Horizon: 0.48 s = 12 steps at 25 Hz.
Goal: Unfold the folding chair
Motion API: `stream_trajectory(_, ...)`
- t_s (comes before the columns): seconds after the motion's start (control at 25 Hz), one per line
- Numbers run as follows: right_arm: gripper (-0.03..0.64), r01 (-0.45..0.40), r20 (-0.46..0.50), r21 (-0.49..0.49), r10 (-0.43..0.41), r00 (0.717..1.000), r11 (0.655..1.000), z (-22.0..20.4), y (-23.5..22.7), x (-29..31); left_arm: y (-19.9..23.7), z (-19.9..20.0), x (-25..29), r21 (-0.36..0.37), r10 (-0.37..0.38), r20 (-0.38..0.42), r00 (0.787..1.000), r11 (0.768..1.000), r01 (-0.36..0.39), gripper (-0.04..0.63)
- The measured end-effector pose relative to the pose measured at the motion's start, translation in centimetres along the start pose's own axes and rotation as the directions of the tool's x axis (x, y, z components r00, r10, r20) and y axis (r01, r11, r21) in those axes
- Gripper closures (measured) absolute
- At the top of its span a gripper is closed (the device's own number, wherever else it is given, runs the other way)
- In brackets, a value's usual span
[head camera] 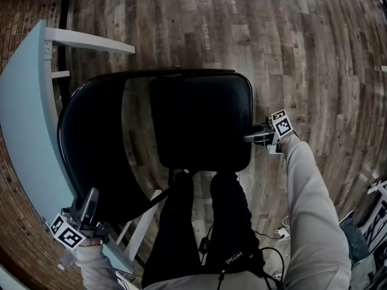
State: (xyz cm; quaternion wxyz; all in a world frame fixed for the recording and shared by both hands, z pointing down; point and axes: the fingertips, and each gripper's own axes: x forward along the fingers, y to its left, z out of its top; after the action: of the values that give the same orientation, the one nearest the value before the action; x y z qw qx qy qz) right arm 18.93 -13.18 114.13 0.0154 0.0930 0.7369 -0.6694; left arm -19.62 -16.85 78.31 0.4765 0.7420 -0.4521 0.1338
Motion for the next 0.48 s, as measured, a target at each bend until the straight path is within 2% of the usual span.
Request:
stream_trajectory(0.12,0.441,0.005,0.03,0.022,-0.006,1.0,1.0,-0.9,-2.2,-1.8,1.6,-1.4,0.8,-0.061,-0.047,0.002,0.999,0.997,0.047,0.492)
stream_trajectory(0.16,0.439,0.001,0.042,0.026,-0.002,0.999,1.0,-1.0,-2.6,-1.9,1.9,-1.5,1.0,-0.08,-0.07,0.0,0.998,0.994,0.07,0.471)
stream_trajectory(0.24,0.437,-0.011,0.058,0.018,0.01,0.998,1.0,-0.7,-3.0,-1.7,2.0,-1.1,1.2,-0.083,-0.085,0.001,0.996,0.993,0.085,0.474)
stream_trajectory(0.32,0.436,0.004,0.064,0.017,-0.006,0.998,1.0,-0.4,-2.9,-1.6,2.1,-1.0,1.2,-0.059,-0.061,0.006,0.998,0.996,0.061,0.476)
stream_trajectory(0.4,0.41,0.1,0.069,0.035,-0.103,0.992,0.994,-0.8,-3.5,-2.1,2.1,-1.1,1.1,-0.014,-0.015,0.009,1.0,1.0,0.015,0.474)
stream_trajectory(0.44,0.334,0.19,0.067,0.035,-0.192,0.979,0.981,-1.0,-3.9,-2.8,2.1,-1.1,1.0,0.02,0.013,0.016,1.0,1.0,-0.014,0.463)
stream_trajectory(0.48,0.293,0.297,0.063,0.02,-0.298,0.953,0.955,-1.0,-4.3,-3.9,2.2,-0.9,0.7,0.052,0.038,0.027,0.999,0.998,-0.039,0.315)
